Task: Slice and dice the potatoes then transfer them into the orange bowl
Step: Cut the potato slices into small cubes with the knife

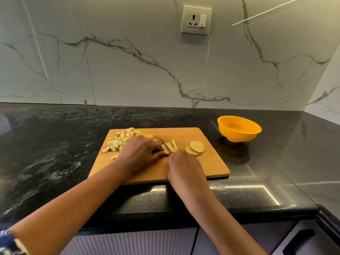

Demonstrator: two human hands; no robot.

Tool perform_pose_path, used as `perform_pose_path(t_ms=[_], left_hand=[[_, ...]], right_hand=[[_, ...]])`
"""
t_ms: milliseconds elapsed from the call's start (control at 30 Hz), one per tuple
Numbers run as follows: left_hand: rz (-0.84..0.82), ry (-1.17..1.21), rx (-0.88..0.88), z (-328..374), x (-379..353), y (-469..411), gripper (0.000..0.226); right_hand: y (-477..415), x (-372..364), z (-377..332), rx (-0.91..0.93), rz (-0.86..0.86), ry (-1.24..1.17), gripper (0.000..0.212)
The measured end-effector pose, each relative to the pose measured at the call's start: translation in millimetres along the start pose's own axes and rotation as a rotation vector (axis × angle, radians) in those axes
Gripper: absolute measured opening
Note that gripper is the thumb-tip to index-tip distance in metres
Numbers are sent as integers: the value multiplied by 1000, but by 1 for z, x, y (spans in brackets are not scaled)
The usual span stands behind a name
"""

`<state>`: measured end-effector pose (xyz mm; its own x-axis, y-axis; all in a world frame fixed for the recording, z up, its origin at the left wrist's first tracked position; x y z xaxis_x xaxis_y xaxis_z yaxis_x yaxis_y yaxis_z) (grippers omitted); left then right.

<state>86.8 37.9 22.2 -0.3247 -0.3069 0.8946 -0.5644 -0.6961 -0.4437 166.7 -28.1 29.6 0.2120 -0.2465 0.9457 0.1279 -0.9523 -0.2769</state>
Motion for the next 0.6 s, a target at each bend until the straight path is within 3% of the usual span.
perform_pose_path(t_ms=[600], left_hand=[[13, 13, 6, -7, 2, 1, 30]], right_hand=[[52, 26, 28, 12, 119, -135, 49]])
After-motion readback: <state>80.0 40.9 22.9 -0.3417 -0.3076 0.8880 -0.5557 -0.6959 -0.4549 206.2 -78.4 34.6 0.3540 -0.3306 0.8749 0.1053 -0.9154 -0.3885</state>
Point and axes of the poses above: each hand's wrist, its own y-axis away from the middle knuckle, its own x-axis out of the back of the hand, z = x × y, the point moved 9 cm from there along -y, towards the middle knuckle, and after that the axes turned 7 degrees about -x, right-handed, at the moved point
